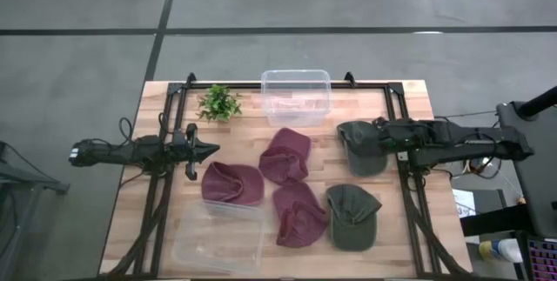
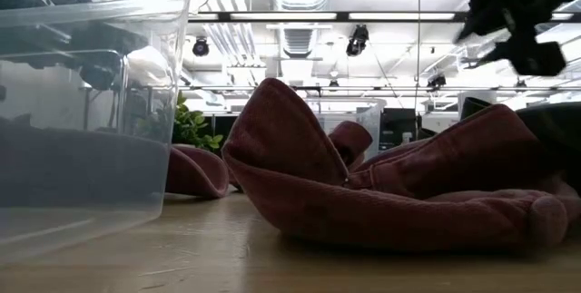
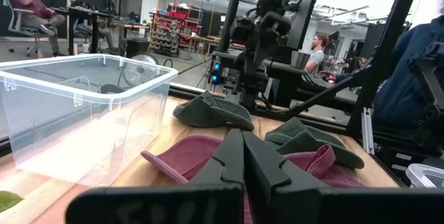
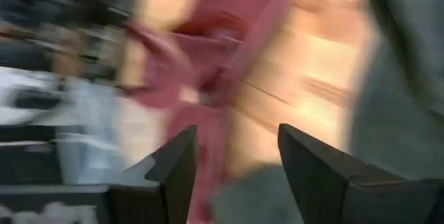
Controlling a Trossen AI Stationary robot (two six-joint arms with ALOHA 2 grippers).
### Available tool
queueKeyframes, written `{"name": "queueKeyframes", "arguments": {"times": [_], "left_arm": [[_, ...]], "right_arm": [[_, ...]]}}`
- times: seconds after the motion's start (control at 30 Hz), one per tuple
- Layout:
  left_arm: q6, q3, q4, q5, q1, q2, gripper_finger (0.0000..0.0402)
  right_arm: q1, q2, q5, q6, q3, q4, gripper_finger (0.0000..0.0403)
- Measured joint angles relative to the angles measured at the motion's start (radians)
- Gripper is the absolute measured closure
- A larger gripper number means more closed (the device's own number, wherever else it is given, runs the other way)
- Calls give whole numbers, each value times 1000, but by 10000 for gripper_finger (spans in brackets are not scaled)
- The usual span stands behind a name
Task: Pick & Place hat
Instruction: Put the top green cap into the top transparent bin
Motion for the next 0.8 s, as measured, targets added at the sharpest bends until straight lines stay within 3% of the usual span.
{"name": "queueKeyframes", "arguments": {"times": [0.1,0.27,0.63,0.8], "left_arm": [[0,0,0,0,0,0,402],[0,0,0,0,0,0,402],[0,0,0,0,0,0,402],[0,0,0,0,0,0,402]], "right_arm": [[0,73,4,27,82,-210,193],[0,185,29,42,182,-418,195],[0,433,42,-26,203,-572,210],[0,555,67,-29,197,-726,211]]}}
